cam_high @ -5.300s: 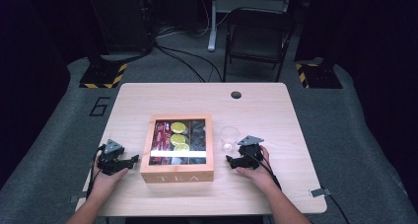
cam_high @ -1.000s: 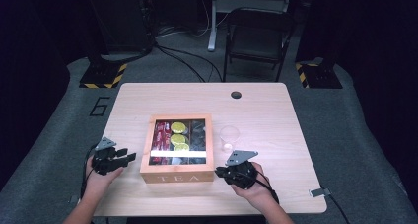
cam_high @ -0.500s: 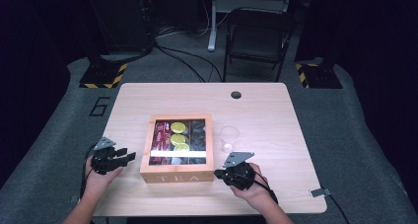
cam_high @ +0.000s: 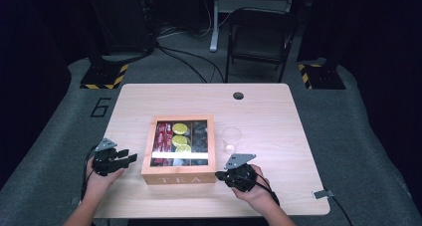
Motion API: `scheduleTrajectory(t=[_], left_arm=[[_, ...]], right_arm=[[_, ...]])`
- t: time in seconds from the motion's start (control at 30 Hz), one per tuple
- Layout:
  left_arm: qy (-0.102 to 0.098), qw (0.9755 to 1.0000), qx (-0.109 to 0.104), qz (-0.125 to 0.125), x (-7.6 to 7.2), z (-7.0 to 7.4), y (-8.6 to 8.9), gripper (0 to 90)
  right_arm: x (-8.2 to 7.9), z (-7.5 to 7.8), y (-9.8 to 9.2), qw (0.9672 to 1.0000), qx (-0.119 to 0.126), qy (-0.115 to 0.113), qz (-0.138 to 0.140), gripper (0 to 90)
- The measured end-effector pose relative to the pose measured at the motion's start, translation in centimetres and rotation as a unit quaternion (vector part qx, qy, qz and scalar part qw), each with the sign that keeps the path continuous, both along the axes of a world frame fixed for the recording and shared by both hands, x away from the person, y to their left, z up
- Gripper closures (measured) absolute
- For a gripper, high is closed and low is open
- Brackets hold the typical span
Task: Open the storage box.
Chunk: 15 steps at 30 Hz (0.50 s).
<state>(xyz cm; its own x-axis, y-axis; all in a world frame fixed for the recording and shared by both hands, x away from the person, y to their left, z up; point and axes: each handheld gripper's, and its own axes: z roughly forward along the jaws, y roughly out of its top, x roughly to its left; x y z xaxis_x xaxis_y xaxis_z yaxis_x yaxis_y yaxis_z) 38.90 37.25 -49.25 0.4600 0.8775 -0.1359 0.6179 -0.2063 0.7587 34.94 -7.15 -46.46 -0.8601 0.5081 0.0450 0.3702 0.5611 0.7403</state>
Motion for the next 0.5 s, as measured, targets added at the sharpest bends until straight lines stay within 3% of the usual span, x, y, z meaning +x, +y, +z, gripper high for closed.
scheduleTrajectory(t=[0.33, 0.5], left_arm=[[-0.016, 0.9999, 0.006, -0.002, -0.7, 0.3, -0.2, 52.1], [-0.032, 0.9994, 0.006, -0.009, -1.5, 1.1, -0.6, 52.0]], right_arm=[[0.2, 0.5, 0.1, 1.0, 0.004, 0.002, 0.0, 88.7], [0.4, 1.0, 0.2, 0.9997, 0.026, 0.004, -0.002, 88.7]])
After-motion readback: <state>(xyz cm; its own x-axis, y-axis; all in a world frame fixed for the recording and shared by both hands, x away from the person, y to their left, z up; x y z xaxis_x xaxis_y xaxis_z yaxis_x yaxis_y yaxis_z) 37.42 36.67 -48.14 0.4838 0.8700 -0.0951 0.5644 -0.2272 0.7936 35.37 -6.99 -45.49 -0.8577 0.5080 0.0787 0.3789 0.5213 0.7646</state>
